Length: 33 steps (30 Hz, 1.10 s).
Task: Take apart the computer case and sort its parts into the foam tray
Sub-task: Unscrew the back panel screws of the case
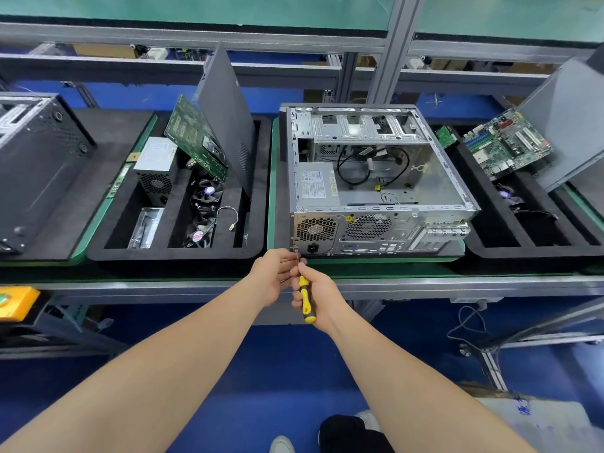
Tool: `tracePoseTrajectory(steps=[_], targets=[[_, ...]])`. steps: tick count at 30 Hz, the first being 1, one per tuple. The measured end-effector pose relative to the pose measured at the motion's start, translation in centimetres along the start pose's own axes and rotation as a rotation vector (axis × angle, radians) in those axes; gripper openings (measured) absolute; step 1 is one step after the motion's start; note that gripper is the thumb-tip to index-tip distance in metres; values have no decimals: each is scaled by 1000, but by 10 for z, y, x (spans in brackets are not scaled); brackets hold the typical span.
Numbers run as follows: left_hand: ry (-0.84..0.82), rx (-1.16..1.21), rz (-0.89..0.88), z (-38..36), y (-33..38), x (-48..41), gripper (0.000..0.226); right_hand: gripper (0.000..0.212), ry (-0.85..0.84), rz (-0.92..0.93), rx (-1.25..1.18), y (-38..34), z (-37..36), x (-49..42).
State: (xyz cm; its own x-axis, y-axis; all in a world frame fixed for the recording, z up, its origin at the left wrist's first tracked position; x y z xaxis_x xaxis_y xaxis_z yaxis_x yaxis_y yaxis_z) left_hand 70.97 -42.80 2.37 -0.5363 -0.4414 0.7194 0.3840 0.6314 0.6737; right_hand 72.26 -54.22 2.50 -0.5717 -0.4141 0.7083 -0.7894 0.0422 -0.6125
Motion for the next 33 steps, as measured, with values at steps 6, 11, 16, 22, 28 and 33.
tracePoseTrajectory(steps=[6, 11, 16, 22, 28, 33], targets=[[7, -3, -19, -5, 0, 3, 20, 30, 196, 283, 319, -10, 4, 1], [14, -14, -42, -3, -7, 2, 22, 33, 358, 506, 618, -20, 6, 3], [28, 46, -16, -7, -11, 0, 22, 32, 419, 568, 684, -21, 6, 6], [20, 66, 22, -12, -14, 3, 17, 31, 411, 551, 663, -18, 9, 9], [4, 5, 4, -26, -15, 9, 16, 35, 406, 529, 623, -18, 20, 13], [4, -59, -107, -52, -23, 19, 15, 34, 453, 538, 647, -25, 48, 18]])
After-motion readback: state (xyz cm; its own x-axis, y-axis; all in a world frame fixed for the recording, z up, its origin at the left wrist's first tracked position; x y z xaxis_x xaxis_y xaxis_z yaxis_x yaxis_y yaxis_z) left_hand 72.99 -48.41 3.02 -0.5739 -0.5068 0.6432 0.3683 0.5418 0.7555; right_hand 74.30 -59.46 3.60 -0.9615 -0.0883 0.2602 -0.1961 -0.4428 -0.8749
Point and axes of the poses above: each hand's wrist, its own x-axis away from the middle knuckle, its own z-axis out of the back of the hand, y = z × x, the point moved 6 cm from there along -x, towards the middle knuckle, and after that the axes turned 9 degrees about y, right-handed, at the moved point
